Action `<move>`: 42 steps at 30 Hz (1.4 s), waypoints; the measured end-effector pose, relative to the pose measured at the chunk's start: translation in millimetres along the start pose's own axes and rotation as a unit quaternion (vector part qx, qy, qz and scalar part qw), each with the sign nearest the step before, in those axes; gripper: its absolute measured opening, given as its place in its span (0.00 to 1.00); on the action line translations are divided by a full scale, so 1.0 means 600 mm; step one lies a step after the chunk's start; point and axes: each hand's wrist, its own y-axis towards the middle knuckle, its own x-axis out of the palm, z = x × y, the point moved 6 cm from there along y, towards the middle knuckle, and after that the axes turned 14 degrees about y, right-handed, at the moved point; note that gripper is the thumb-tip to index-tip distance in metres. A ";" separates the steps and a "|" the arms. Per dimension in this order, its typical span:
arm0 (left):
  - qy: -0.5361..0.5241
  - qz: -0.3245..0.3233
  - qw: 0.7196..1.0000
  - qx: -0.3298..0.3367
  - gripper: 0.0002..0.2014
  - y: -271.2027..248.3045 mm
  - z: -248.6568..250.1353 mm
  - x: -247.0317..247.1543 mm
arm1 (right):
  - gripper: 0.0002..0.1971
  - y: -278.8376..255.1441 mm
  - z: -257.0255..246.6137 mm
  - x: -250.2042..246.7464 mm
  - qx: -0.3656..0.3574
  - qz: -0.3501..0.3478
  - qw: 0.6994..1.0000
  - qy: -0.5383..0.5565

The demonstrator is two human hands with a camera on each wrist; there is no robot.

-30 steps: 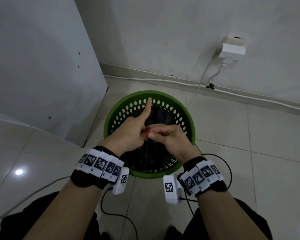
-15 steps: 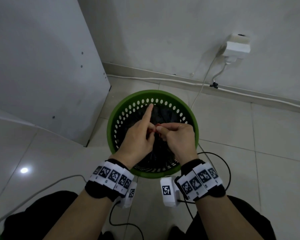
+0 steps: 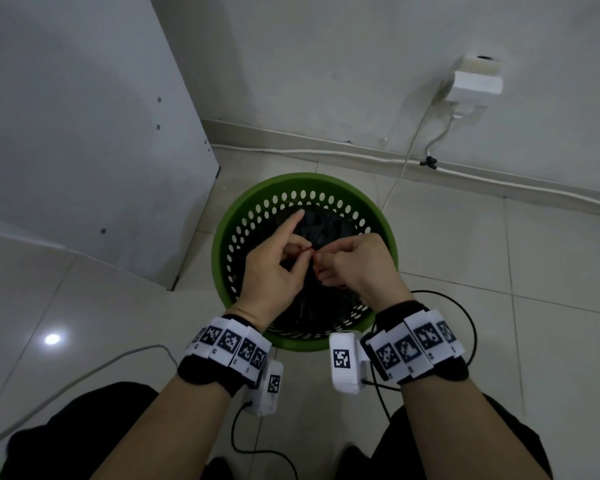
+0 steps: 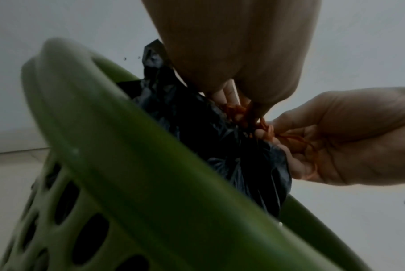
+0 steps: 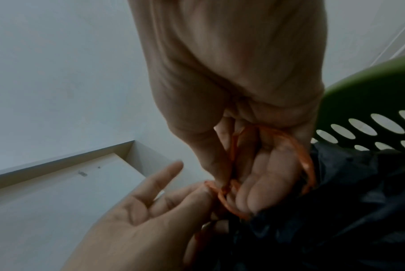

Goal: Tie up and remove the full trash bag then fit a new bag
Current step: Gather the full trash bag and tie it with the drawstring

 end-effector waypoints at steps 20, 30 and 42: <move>0.127 -0.117 0.984 -0.039 0.08 -0.009 -0.021 0.014 | 0.05 -0.005 0.036 0.009 0.028 0.012 0.989 0.144; 0.281 -0.145 0.949 0.013 0.13 -0.015 -0.023 0.013 | 0.10 0.002 0.053 -0.024 0.081 0.075 0.950 0.292; 0.322 -0.146 0.935 0.018 0.09 -0.010 -0.054 -0.010 | 0.08 0.010 0.028 -0.053 -0.043 0.128 0.967 0.217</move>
